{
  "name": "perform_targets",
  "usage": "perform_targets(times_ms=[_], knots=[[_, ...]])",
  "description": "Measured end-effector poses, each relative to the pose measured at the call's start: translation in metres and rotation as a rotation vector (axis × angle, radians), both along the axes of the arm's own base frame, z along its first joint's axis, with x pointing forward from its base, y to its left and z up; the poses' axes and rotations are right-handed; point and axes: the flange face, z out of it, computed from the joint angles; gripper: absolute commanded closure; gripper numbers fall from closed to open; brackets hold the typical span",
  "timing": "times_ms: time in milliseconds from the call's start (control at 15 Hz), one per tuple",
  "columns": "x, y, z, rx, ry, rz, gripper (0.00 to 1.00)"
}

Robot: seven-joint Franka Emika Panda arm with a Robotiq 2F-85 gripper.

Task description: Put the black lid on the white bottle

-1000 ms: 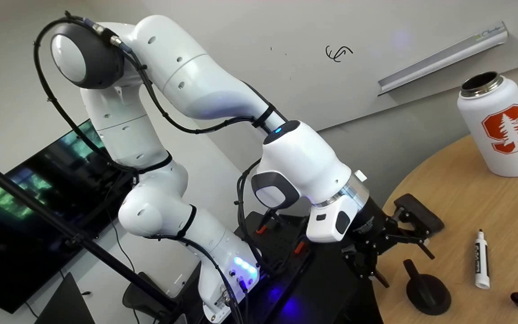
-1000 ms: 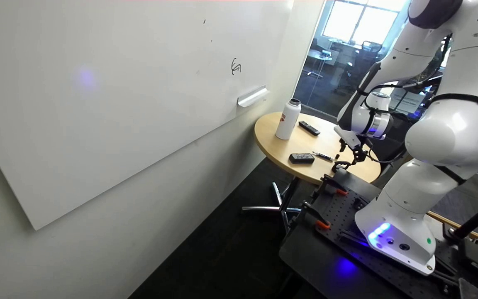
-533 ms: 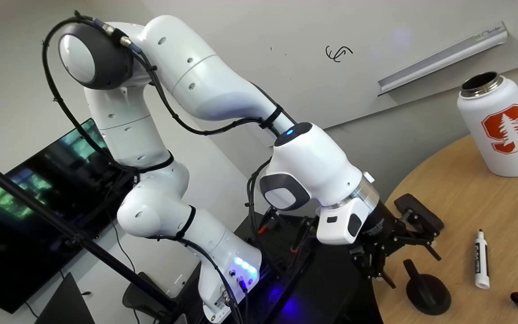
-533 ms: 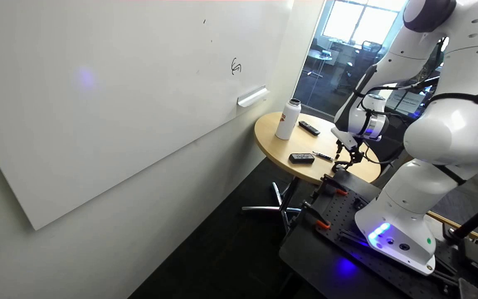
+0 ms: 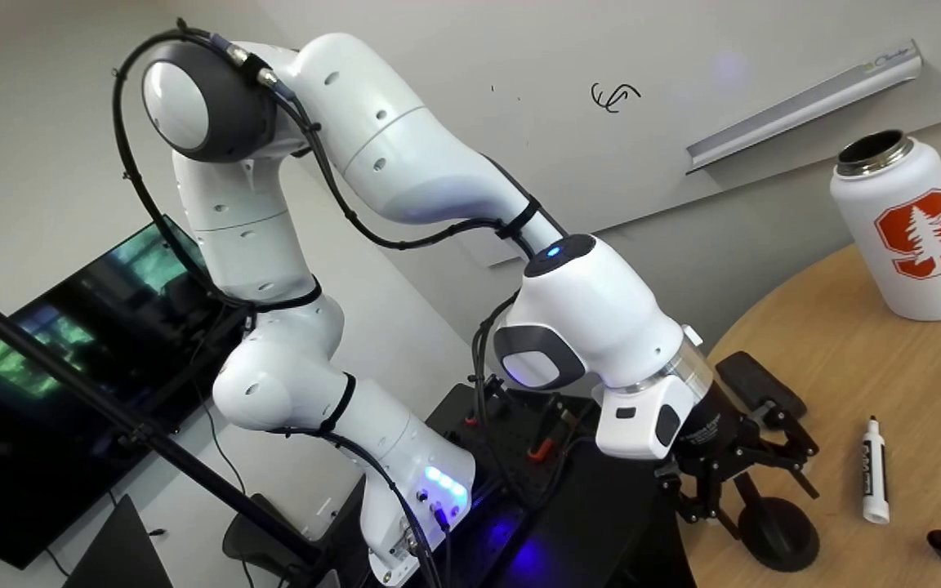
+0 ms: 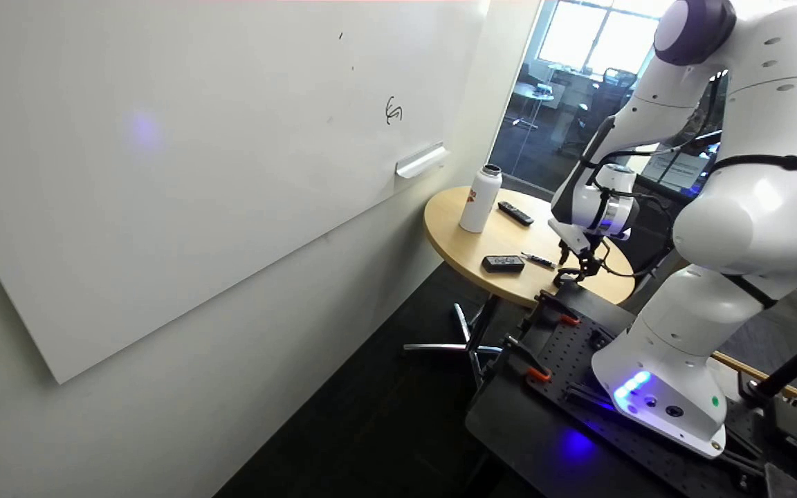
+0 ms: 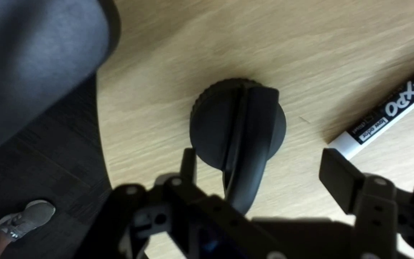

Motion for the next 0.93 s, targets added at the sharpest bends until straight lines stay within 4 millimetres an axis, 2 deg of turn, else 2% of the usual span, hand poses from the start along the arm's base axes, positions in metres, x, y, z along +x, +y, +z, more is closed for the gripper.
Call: perform_targets(times_ms=[400, 467, 600, 733, 933], knots=[[0.004, 0.001, -0.007, 0.005, 0.010, 0.010, 0.90], [0.005, 0.002, -0.008, 0.006, 0.011, 0.012, 0.94], [0.006, 0.003, -0.008, 0.006, 0.011, 0.017, 0.96], [0.007, 0.002, -0.006, 0.002, 0.011, 0.021, 0.93], [0.009, -0.002, 0.008, -0.020, 0.003, 0.042, 0.93]])
